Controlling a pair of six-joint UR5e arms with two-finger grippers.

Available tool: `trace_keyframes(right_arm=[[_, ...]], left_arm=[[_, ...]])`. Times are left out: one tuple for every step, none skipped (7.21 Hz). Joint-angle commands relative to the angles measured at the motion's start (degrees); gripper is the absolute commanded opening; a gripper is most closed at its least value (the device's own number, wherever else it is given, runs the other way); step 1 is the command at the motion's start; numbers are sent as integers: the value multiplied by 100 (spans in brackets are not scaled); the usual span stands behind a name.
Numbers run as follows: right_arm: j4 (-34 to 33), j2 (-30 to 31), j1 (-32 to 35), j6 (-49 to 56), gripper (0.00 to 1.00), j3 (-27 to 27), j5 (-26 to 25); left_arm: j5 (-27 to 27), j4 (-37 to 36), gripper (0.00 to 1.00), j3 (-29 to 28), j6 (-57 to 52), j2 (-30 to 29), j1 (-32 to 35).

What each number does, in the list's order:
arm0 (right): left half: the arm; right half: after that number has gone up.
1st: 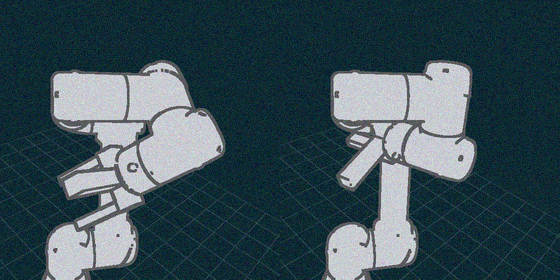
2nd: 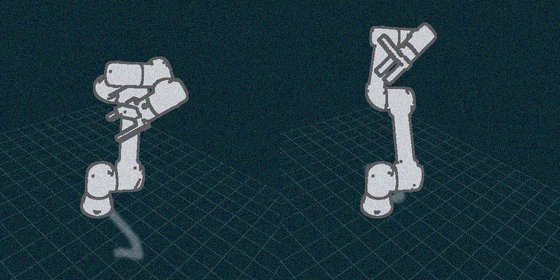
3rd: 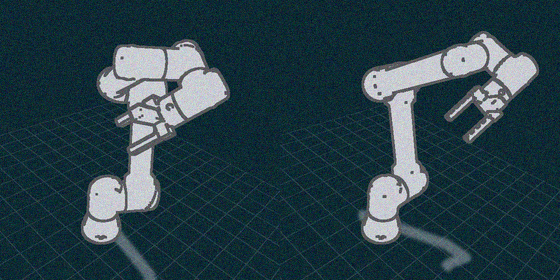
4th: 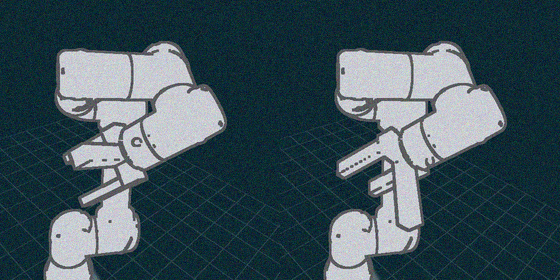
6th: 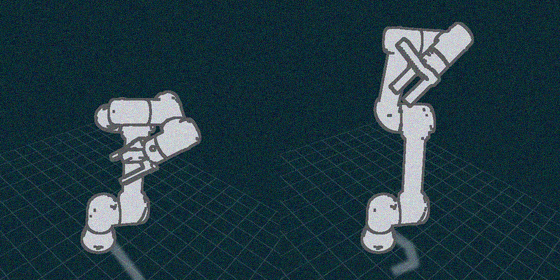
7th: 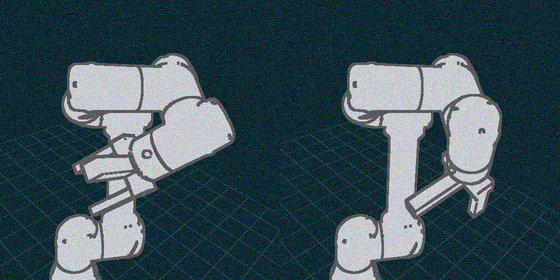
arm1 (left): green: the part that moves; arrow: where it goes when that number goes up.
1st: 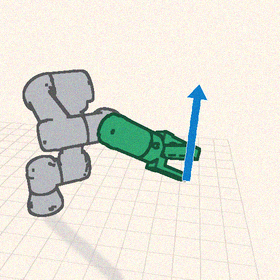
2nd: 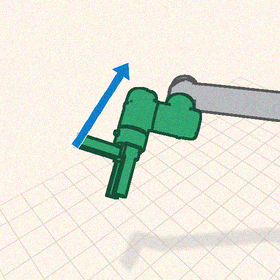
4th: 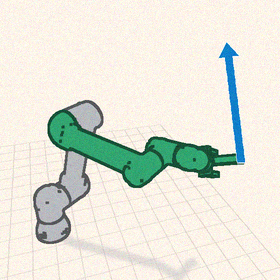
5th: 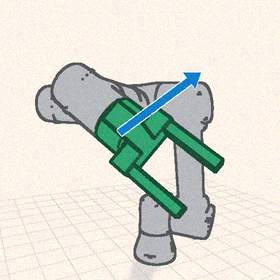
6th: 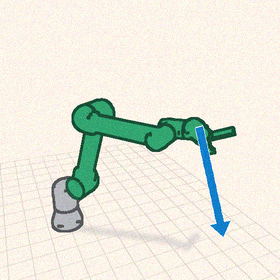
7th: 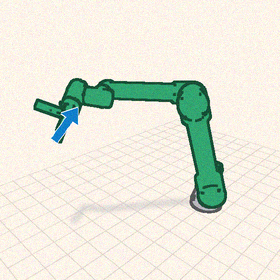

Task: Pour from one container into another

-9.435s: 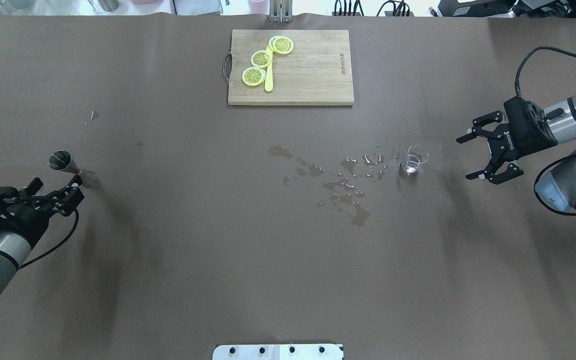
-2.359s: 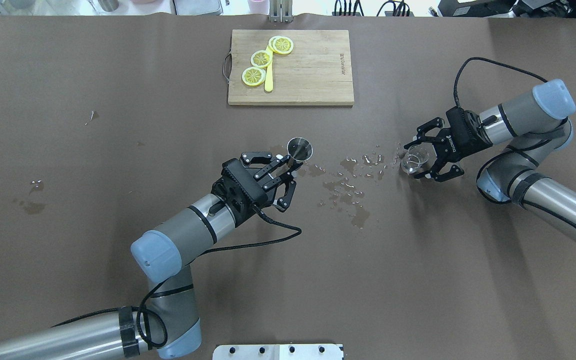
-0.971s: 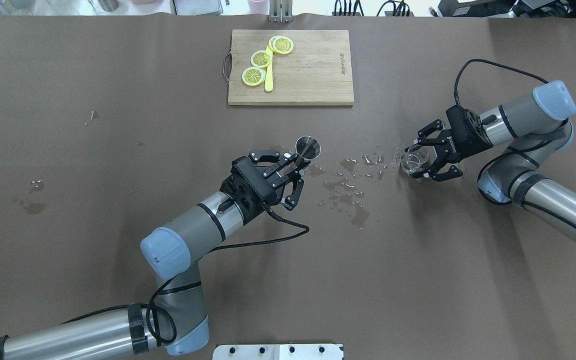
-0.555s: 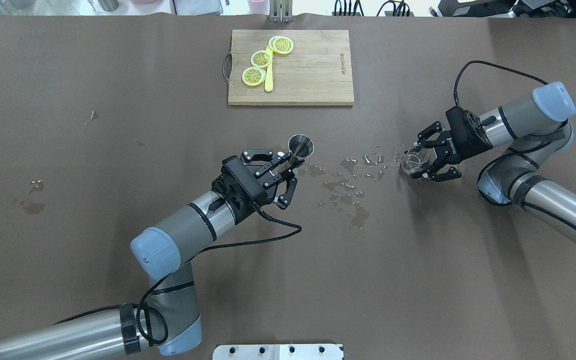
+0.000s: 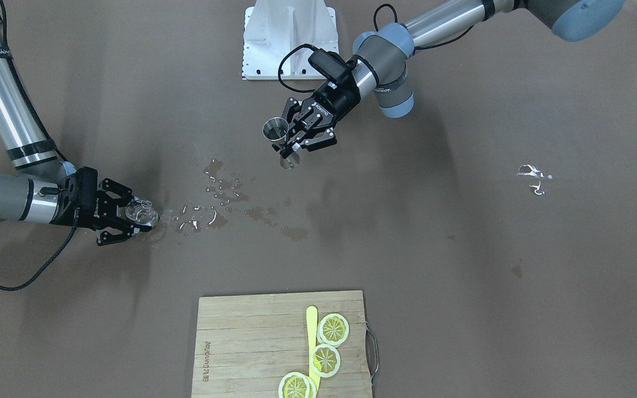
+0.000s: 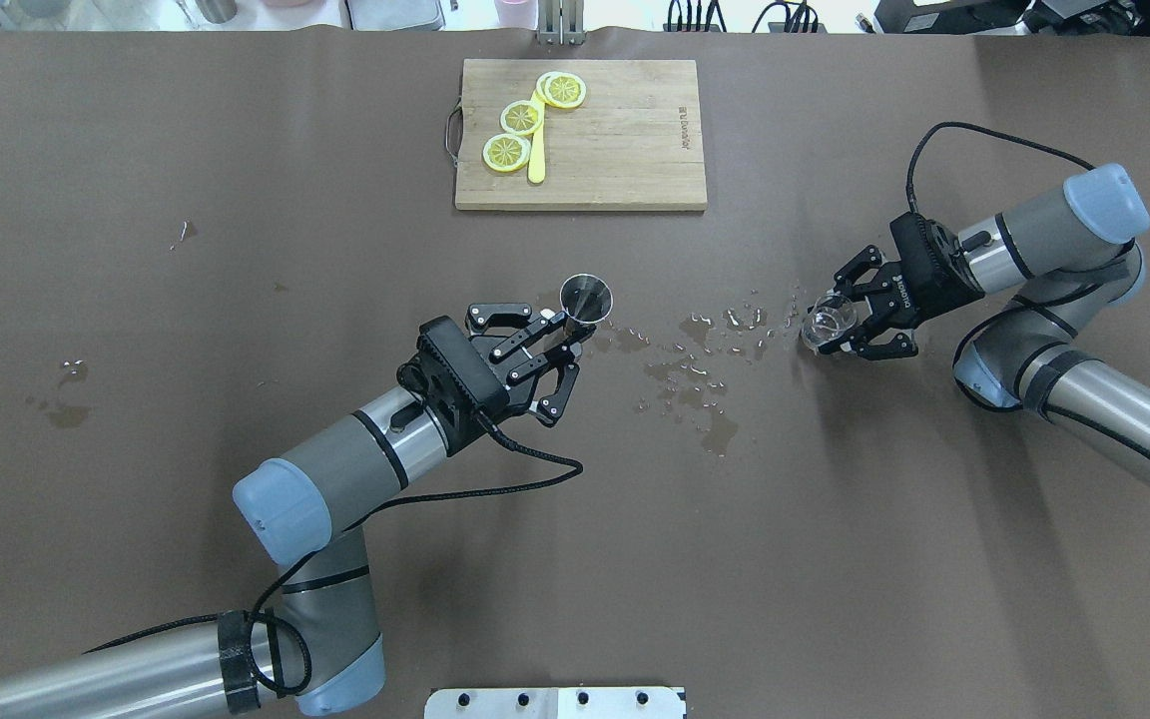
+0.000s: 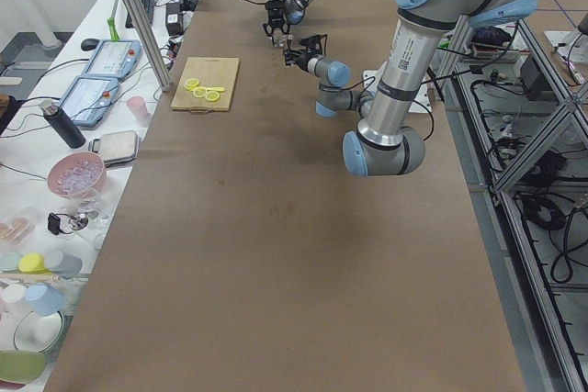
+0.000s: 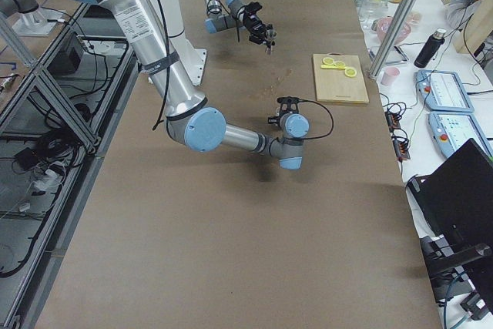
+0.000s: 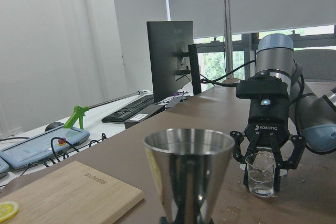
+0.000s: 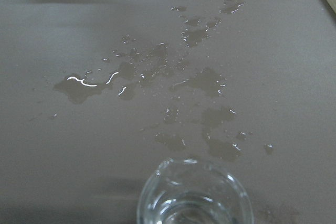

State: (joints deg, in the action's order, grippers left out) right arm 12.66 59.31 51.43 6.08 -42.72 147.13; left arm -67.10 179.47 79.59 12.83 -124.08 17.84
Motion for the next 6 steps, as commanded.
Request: trace_keyframes(right_arm=[[0,1,7,-2,23,-43,0],[-18,19,34,-11,15,-165,0],[-35,36,103,-11,9,-262,0],[-183,71,252,-19,0,-498,0],[-507,159,384,-19,0,-840,0],[-893,212,499,-2,0,-1165,0]], left_arm=[[-5,-52,0,-4,0,-2,0],[-5,-52,0,-4,-9,-2,0],[-5,-52,0,-4,-9,-2,-9],[4,-52,0,-22,-9,-2,-9],[4,-52,0,-22,-9,-2,-9],[-5,-44,0,-31,-35,-2,0]])
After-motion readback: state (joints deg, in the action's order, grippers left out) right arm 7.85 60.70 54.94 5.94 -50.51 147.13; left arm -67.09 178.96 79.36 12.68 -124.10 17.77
